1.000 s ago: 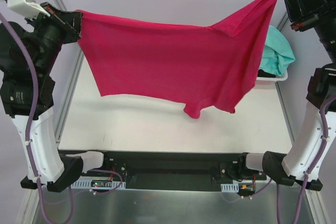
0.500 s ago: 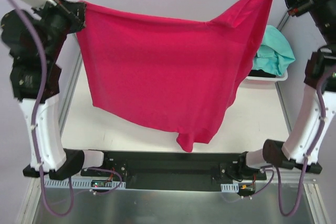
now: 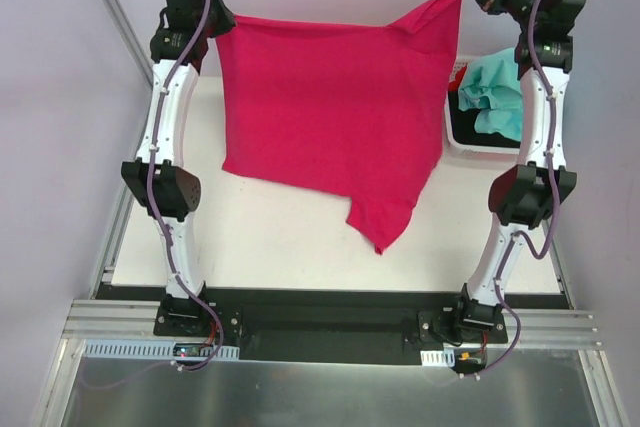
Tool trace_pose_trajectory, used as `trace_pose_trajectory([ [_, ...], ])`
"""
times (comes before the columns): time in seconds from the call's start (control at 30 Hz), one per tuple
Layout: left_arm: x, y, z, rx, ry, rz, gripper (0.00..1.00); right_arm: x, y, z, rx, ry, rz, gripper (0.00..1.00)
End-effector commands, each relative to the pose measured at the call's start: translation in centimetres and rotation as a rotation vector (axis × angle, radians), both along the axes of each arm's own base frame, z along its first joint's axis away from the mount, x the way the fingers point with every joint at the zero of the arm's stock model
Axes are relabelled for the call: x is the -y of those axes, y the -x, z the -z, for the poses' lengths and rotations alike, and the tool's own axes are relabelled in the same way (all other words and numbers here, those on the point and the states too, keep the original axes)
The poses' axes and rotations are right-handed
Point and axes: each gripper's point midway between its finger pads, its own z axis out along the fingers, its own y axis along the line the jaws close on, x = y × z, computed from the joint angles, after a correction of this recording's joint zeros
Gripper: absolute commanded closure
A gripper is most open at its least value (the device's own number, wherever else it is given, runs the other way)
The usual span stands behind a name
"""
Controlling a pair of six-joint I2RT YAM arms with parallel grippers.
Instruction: Fold and stack the t-shirts
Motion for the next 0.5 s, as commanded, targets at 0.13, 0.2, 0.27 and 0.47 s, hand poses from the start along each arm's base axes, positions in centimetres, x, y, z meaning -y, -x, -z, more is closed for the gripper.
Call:
trace_pose_trajectory([
  [0.13, -0.6, 3.7, -13.6, 0.403, 0.051, -0.003, 1.00, -0.8, 7.9, -12.9, 0.431, 0.025, -0.010, 0.99],
  [0.2, -0.7, 5.5, -16.9, 0.489, 0.062, 0.001, 1.00, -1.3, 10.5, -15.5, 0.502, 0.026, -0.012, 0.99],
  [0.27, -0.7, 7.4, -19.7, 0.556, 0.073, 0.016, 1.00, -1.5, 12.8, -17.8, 0.569, 0.033, 0.006, 0.99],
  [0.47, -0.4, 13.5, -22.8, 0.595, 0.121, 0.058, 1.00, -2.5, 16.2, -17.4, 0.561, 0.053, -0.028, 0.99],
])
